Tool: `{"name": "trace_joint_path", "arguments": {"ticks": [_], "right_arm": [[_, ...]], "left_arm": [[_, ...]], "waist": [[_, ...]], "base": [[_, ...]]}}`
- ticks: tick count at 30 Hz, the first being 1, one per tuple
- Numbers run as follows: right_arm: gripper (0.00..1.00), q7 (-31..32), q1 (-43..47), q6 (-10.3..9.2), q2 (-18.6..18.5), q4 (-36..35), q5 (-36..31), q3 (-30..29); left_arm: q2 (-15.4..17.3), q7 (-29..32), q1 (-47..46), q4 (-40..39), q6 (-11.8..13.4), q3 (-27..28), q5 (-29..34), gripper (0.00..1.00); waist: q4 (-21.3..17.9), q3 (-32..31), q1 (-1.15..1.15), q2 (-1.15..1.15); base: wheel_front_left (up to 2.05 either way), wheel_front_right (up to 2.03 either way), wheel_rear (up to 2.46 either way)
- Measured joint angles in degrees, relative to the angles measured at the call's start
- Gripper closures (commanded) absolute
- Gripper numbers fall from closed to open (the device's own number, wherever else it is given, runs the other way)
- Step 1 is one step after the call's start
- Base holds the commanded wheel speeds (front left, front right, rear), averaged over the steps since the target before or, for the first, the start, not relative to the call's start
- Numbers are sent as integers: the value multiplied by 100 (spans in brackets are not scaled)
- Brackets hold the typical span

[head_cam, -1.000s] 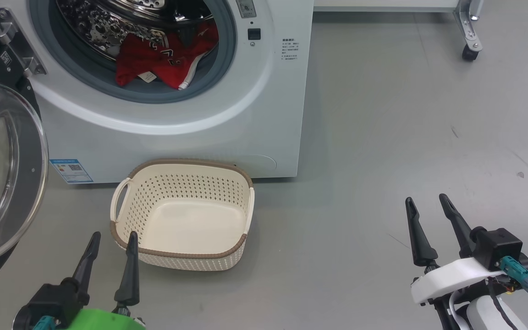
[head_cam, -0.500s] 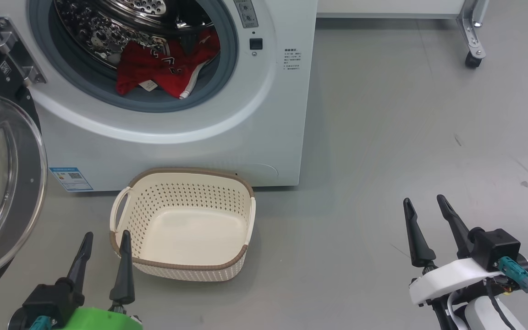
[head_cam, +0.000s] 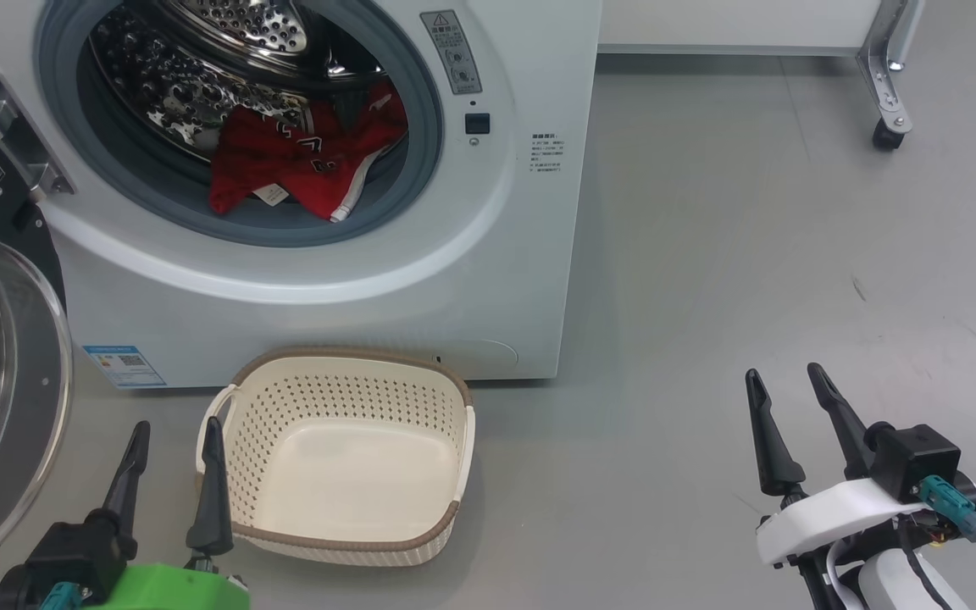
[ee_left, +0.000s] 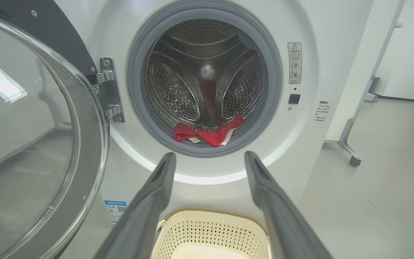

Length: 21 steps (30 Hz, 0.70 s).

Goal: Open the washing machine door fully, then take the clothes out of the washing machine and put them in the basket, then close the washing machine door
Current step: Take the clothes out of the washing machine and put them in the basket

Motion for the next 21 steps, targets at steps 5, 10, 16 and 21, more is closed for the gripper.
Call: {"name": "trace_joint_path", "arguments": {"ticks": [5,10,16,21], "right_arm": [[0,0,0,1,13,9,0,3],[0,0,0,16,20,23,0,8],[0,-1,-1,19,31,44,0,12],[0,-1,-1,51,38,59,0,16]], "left_arm": [[-2,0,1,1,0,-56,26,0],[-4,0,2,1,0,-62,52,0],[-5,0,2,7,-1,-71,67,0],[-5,0,4,27,-7,-99,78,0]], "waist": [[11,-5,0,0],[15,-5,0,0],[12,-7,0,0],[5,-10,0,0]], "base": [[69,-69,0],[48,-48,0],[25,-25,0],[4,-4,0]]}}
